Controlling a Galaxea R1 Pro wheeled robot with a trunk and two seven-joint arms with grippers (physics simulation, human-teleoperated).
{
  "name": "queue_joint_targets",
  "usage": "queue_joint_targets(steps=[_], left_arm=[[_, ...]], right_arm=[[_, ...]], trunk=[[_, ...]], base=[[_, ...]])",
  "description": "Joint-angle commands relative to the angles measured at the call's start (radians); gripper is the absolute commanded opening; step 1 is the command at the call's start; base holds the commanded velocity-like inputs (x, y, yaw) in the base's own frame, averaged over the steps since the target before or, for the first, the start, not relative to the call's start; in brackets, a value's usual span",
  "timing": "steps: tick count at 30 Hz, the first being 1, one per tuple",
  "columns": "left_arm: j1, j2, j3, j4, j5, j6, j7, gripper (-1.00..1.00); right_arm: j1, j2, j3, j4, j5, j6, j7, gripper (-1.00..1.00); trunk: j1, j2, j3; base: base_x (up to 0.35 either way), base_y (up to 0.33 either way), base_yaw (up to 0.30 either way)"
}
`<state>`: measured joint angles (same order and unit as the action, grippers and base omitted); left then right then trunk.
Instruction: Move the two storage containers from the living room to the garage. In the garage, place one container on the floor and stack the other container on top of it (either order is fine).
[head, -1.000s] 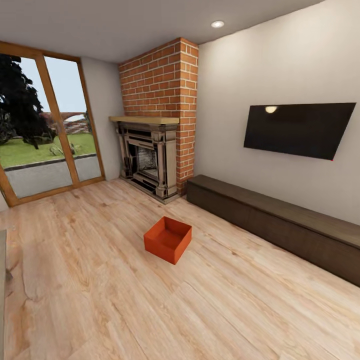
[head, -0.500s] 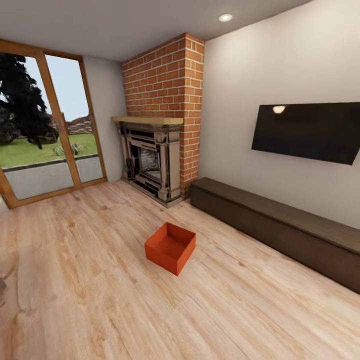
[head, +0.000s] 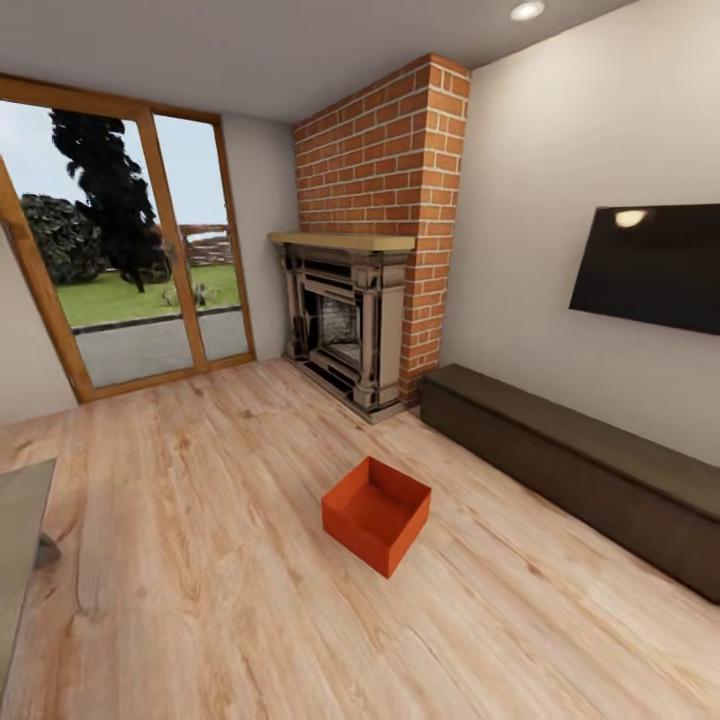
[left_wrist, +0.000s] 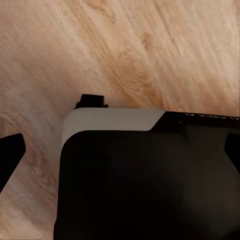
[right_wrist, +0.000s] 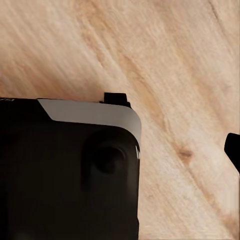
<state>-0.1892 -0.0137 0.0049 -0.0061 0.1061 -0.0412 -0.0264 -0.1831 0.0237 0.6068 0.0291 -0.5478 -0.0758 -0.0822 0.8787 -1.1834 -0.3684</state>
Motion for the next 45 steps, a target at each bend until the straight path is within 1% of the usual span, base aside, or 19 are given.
queue_joint_targets(steps=[1, 45], left_arm=[[-0.001, 0.000, 0.000, 0.002, 0.010, -0.003, -0.003, 1.00], [-0.001, 0.001, 0.000, 0.002, 0.010, -0.003, -0.003, 1.00]], right_arm=[[-0.001, 0.001, 0.008, 0.003, -0.009, -0.005, -0.001, 1.00], [-0.001, 0.001, 0.008, 0.003, -0.009, -0.005, -0.001, 1.00]], trunk=[[0.001, -0.001, -0.001], [0.001, -0.001, -0.001]], base=[[0.322, 0.000, 0.271], [0.322, 0.000, 0.271]])
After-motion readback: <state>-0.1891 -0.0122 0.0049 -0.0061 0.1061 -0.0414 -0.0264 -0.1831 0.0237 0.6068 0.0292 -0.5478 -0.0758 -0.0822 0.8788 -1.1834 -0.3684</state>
